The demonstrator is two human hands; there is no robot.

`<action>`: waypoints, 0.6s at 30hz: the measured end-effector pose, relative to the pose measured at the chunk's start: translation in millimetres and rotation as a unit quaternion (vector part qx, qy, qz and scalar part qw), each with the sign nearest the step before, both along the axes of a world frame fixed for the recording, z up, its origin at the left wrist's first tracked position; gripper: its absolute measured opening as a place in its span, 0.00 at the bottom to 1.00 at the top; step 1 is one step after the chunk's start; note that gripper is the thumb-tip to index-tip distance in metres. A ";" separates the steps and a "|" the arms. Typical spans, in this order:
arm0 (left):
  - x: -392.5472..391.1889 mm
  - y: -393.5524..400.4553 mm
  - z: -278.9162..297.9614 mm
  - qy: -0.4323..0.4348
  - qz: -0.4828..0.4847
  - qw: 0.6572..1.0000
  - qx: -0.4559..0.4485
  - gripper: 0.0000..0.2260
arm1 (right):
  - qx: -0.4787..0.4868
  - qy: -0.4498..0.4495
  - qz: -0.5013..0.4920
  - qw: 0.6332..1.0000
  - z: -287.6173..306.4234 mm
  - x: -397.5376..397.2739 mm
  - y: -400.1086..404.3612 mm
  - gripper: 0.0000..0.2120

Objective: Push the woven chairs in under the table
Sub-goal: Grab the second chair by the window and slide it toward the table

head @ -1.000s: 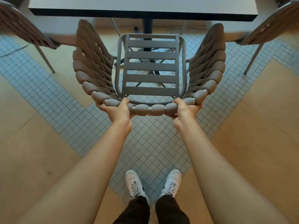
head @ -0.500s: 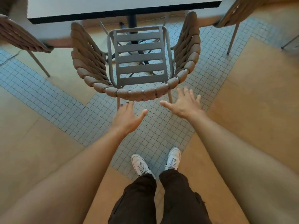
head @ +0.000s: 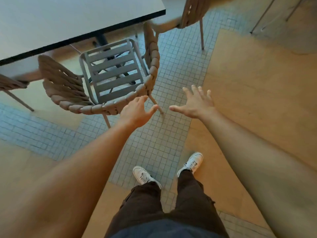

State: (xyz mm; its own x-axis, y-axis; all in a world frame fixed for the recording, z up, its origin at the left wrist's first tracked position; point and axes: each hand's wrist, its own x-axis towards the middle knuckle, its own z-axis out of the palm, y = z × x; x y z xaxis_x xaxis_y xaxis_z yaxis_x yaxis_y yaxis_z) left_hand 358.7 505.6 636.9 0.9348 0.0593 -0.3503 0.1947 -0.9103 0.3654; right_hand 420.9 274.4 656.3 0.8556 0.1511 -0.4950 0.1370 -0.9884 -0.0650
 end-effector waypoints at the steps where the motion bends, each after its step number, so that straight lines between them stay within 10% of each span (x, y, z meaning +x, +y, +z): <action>1: 9.4 -12.8 4.6 -0.004 -0.009 1.000 0.004 0.34 | 0.000 0.002 -0.004 1.000 4.0 5.3 -15.9 0.55; 18: 163.4 -184.1 63.7 -0.088 -0.136 0.982 0.094 0.37 | 0.002 -0.033 -0.021 0.999 47.6 121.9 -214.3 0.55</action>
State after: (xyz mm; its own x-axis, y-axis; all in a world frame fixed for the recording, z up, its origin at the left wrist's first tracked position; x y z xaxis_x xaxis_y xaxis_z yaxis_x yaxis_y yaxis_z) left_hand 522.1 321.4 700.6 0.9703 -0.1526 -0.1878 -0.1160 -0.9744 0.1925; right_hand 542.7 60.1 704.0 0.8919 0.1161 -0.4370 0.0995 -0.9932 -0.0608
